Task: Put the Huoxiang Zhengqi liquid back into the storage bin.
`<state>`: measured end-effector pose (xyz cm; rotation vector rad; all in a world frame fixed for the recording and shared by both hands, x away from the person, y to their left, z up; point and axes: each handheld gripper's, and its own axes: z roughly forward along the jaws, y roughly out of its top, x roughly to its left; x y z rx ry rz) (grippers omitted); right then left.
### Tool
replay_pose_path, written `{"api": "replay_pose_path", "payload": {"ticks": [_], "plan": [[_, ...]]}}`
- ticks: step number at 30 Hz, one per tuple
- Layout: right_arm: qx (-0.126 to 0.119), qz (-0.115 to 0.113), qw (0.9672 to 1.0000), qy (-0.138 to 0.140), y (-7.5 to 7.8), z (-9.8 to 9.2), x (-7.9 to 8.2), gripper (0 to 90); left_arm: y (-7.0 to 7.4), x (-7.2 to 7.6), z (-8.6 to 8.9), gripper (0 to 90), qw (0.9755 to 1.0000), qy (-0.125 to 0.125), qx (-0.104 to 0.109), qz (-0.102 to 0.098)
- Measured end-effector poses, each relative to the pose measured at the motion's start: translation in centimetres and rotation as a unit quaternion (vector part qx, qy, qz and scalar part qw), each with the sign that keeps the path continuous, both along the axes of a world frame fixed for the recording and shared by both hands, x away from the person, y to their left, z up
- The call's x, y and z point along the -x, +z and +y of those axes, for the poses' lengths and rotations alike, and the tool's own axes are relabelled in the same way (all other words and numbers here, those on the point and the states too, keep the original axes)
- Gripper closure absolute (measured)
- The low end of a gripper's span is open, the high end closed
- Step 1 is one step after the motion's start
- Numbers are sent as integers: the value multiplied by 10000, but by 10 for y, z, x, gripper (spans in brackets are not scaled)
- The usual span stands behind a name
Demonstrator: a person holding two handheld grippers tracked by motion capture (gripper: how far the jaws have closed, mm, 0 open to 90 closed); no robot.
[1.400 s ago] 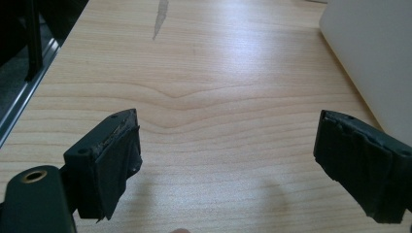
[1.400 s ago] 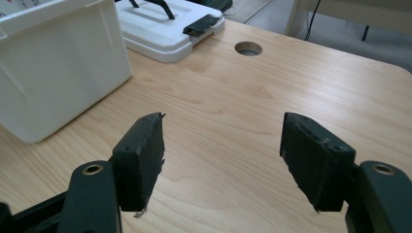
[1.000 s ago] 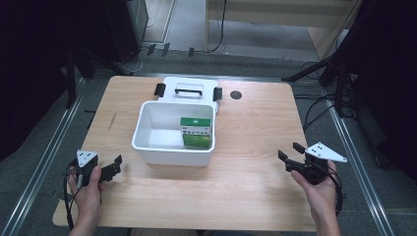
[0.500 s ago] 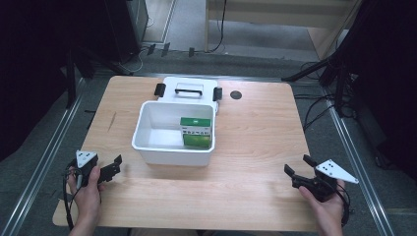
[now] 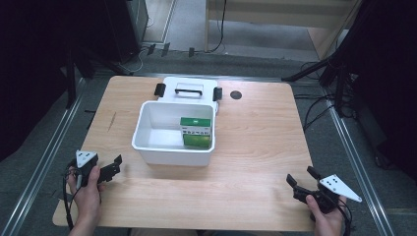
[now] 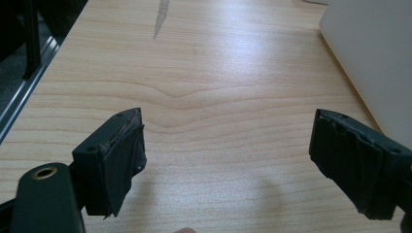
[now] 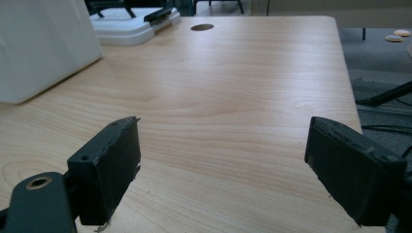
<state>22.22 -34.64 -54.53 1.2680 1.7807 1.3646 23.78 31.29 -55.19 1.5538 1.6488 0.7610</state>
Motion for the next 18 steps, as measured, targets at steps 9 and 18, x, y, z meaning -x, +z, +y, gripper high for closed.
{"api": "replay_pose_path", "payload": {"ticks": [9, 18], "plan": [[209, -120, 9997, 7, 0, 2, 6, 136, 0, -1, 0, 137, 10000, 24, 46, 16], [100, 253, 9996, 74, 0, 0, -2, 134, 0, -2, 0, 138, 10000, 25, -5, 52]]}}
